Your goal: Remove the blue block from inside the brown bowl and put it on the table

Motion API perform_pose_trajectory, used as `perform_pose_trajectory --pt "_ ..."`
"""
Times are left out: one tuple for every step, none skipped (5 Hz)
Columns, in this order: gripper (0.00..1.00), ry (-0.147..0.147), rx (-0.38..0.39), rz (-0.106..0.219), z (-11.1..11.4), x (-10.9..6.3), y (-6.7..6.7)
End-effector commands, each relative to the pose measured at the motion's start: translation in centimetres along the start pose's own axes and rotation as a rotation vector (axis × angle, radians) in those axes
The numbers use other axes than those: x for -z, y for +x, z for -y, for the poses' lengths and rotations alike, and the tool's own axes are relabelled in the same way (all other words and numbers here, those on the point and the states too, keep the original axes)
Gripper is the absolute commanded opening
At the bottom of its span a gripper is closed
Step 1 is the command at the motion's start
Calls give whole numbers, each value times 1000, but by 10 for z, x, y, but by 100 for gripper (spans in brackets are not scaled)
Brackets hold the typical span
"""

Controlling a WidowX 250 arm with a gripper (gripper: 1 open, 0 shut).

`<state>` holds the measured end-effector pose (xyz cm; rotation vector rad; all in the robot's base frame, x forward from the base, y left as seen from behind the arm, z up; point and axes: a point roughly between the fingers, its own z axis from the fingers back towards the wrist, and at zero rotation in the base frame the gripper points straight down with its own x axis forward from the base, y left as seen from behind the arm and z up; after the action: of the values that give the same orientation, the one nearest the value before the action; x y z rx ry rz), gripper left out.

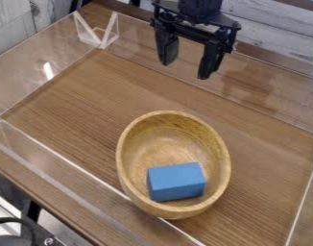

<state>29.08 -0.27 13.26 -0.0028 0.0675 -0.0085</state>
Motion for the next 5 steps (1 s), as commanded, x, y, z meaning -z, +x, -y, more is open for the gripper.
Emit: perform_pose_trajectory --pt "100 2 56 -16 5 6 -9" --pt "100 8 213 0 18 10 -31" --pt "100 18 385 22 30 9 -51" --pt "100 21 442 29 37 12 -60" --pt "100 25 472 37 42 16 -65"
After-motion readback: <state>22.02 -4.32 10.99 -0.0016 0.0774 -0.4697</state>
